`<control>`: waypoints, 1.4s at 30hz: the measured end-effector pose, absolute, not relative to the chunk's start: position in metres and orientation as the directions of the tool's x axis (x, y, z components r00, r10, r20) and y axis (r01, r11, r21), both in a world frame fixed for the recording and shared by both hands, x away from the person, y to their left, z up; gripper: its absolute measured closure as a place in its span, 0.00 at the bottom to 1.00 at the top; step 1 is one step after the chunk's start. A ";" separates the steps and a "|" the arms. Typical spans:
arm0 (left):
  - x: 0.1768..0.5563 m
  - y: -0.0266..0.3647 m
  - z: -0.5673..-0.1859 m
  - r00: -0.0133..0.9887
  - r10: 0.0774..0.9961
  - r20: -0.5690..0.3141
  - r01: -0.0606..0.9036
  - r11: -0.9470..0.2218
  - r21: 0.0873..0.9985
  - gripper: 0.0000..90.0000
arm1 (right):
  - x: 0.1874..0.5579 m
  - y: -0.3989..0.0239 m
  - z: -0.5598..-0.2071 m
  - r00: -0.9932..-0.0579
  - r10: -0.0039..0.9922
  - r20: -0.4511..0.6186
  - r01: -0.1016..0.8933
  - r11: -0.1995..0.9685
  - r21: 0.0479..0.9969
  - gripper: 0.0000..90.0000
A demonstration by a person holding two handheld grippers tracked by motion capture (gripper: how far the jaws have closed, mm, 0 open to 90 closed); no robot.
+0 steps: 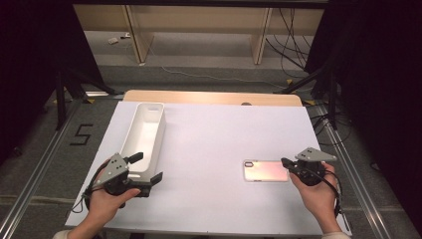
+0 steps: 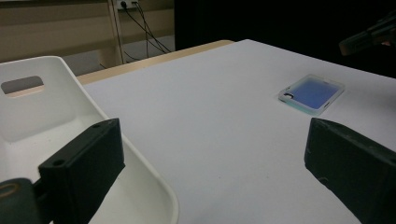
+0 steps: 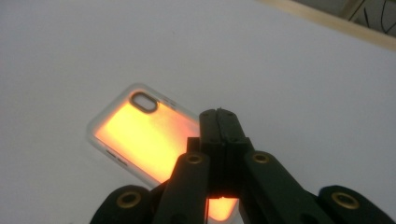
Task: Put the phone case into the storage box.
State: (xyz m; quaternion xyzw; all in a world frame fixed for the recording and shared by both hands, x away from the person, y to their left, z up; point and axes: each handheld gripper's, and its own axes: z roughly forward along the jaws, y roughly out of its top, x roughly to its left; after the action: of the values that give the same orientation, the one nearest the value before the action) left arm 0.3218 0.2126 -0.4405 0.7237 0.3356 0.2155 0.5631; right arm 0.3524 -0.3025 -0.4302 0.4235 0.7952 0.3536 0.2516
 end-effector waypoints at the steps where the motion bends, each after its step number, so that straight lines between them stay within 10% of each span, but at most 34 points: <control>1: 0.322 0.213 -0.441 0.681 0.729 -0.067 0.243 -0.139 0.960 0.05 | 0.355 -0.304 -0.433 -0.516 0.851 -0.094 0.518 0.397 0.758 1.00; 22: 0.322 0.213 -0.441 0.684 0.727 -0.067 0.246 -0.143 0.959 0.06 | 0.385 -0.244 -0.459 -0.655 0.753 -0.066 0.590 0.564 0.577 1.00; 42: 0.320 0.214 -0.440 0.685 0.725 -0.063 0.238 -0.141 0.961 0.07 | 0.378 -0.297 -0.461 -0.566 0.817 -0.108 0.689 0.541 0.483 1.00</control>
State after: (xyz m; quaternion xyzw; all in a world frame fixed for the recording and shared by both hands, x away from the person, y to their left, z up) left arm 0.3204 0.2135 -0.4397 0.7239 0.3326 0.2160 0.5645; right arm 0.3785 -0.2970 -0.4608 0.4366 0.8625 0.1976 0.1627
